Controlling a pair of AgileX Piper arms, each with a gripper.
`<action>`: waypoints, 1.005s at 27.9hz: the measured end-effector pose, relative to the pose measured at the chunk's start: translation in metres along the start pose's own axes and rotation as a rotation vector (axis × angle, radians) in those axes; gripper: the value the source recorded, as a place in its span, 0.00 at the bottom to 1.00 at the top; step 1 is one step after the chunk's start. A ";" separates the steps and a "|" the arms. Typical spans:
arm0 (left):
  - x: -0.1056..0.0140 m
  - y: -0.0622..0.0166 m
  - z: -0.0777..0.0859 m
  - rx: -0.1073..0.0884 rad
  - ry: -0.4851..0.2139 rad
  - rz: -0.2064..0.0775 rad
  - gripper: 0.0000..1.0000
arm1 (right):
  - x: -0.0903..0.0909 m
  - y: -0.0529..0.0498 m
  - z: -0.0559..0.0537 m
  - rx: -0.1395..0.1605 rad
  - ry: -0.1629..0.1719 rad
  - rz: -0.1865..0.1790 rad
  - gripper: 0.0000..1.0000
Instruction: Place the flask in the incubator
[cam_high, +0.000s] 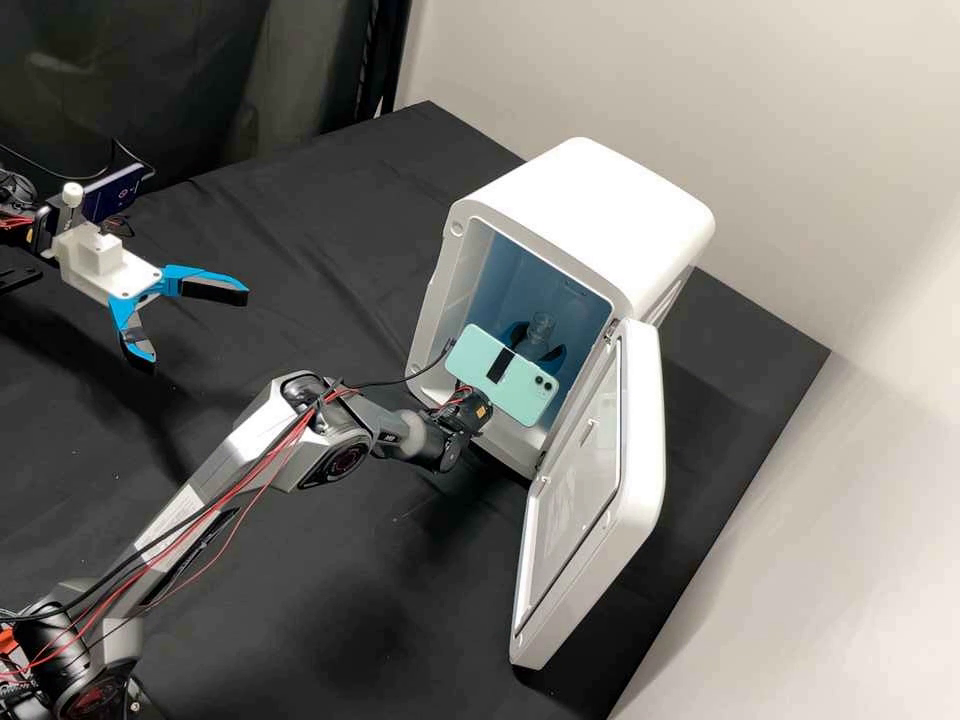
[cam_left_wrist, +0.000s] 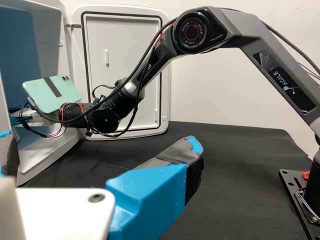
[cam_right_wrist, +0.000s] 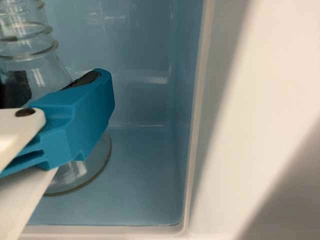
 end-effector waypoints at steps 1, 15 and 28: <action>0.000 0.0000 0.000 0.000 0.000 0.000 1.00 | 0.000 0.000 0.000 0.000 0.000 0.000 0.00; 0.000 0.0000 0.000 0.000 0.000 0.000 1.00 | 0.000 0.000 0.000 0.000 0.000 0.000 1.00; 0.000 0.0000 0.000 0.000 0.000 0.000 1.00 | 0.000 0.000 0.000 -0.005 0.003 -0.004 1.00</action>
